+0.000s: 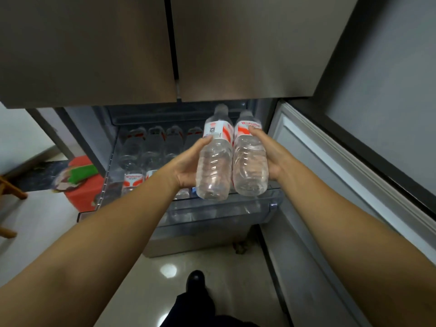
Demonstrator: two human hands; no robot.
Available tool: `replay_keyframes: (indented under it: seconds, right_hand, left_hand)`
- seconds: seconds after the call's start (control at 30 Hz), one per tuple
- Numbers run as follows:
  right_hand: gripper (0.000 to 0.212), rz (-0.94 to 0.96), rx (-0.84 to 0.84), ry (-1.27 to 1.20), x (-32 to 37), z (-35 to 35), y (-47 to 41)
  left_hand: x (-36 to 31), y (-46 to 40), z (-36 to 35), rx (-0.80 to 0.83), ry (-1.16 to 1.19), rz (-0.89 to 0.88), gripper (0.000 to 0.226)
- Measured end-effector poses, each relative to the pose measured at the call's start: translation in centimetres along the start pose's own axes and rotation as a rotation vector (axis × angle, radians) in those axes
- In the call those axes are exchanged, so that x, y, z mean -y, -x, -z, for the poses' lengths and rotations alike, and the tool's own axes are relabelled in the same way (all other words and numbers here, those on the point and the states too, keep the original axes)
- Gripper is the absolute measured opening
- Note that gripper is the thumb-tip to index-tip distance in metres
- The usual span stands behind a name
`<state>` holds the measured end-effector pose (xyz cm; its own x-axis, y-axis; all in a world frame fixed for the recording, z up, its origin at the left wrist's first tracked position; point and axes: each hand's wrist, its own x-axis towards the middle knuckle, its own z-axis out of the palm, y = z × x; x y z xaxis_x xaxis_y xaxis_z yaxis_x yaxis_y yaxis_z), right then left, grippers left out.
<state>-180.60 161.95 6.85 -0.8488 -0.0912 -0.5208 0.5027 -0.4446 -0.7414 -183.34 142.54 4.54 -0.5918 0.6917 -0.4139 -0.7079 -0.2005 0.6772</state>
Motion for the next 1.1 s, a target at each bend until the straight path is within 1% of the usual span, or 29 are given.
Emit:
replay_keyframes:
  seconds: [0.07, 0.17, 0.3, 0.37, 0.4, 0.47, 0.5, 0.53, 0.6, 0.63, 0.67, 0.7, 0.77, 0.83, 0.87, 0.93, 0.97, 1.03, 1.1]
  right_hand:
    - [0.047, 0.017, 0.032, -0.021, -1.2, 0.0, 1.4]
    - [0.053, 0.058, 0.052, 0.021, -2.7, 0.2, 2.9]
    - [0.062, 0.173, -0.021, 0.035, -4.8, 1.2, 5.6]
    - [0.067, 0.268, -0.104, 0.021, -5.7, 2.0, 7.0]
    - [0.067, 0.315, -0.157, 0.012, -6.3, 2.2, 7.9]
    - [0.063, 0.396, -0.285, 0.005, -7.6, 2.7, 9.6]
    - [0.06, 0.435, -0.348, 0.008, -8.4, 2.7, 10.4]
    - [0.059, 0.469, -0.421, 0.015, -9.3, 2.3, 11.6]
    - [0.052, 0.505, -0.63, 0.063, -11.7, 1.0, 13.4]
    - [0.048, 0.497, -0.731, 0.118, -12.5, 0.3, 13.9]
    - [0.049, 0.486, -0.847, 0.16, -14.2, -0.5, 14.7]
    - [0.056, 0.471, -0.944, 0.199, -15.8, -0.8, 15.2]
    - [0.066, 0.441, -1.045, 0.238, -18.8, -1.1, 16.1]
    - [0.063, 0.403, -1.166, 0.234, -22.1, -1.2, 17.7]
    - [0.06, 0.373, -1.246, 0.216, -24.1, -1.5, 18.9]
    - [0.059, 0.3, -1.341, 0.216, -27.0, -1.7, 20.3]
    - [0.06, 0.253, -1.405, 0.197, -29.1, -1.8, 21.6]
    - [0.063, 0.199, -1.502, 0.183, -32.1, -1.9, 22.9]
    - [0.062, 0.14, -1.631, 0.14, -35.8, -1.7, 25.4]
  left_hand:
    - [0.7, 0.8, -0.6, -0.019, -0.037, 0.003, 0.051]
    - [1.9, 1.4, -1.1, -0.029, -0.137, -0.007, 0.051]
    - [3.0, 1.7, -1.7, 0.099, -0.249, -0.003, 0.068]
    - [3.3, 1.3, -2.5, 0.142, -0.327, 0.017, 0.075]
    - [3.6, 1.2, -3.1, 0.159, -0.353, 0.028, 0.068]
    - [4.5, 1.5, -4.6, 0.177, -0.428, 0.029, 0.034]
    - [5.0, 1.8, -5.2, 0.197, -0.482, 0.022, 0.022]
    - [5.5, 2.4, -5.6, 0.221, -0.529, 0.024, 0.019]
    - [6.6, 3.3, -5.6, 0.258, -0.615, 0.032, 0.023]
    - [6.9, 3.5, -5.4, 0.249, -0.652, 0.018, 0.024]
    - [7.6, 4.3, -5.3, 0.256, -0.693, 0.024, 0.024]
    - [8.4, 4.7, -5.0, 0.25, -0.733, 0.018, 0.023]
    - [10.2, 5.0, -4.5, 0.192, -0.853, -0.026, 0.029]
    - [12.1, 4.7, -3.9, 0.17, -1.002, -0.033, 0.036]
    - [13.5, 4.8, -3.9, 0.184, -1.065, -0.013, 0.041]
    - [15.8, 4.6, -3.6, 0.176, -1.139, 0.03, 0.059]
    - [17.8, 5.2, -3.8, 0.203, -1.183, 0.062, 0.064]
    - [20.7, 6.1, -3.9, 0.248, -1.225, 0.098, 0.067]
    - [24.8, 7.6, -4.8, 0.346, -1.286, 0.143, 0.073]
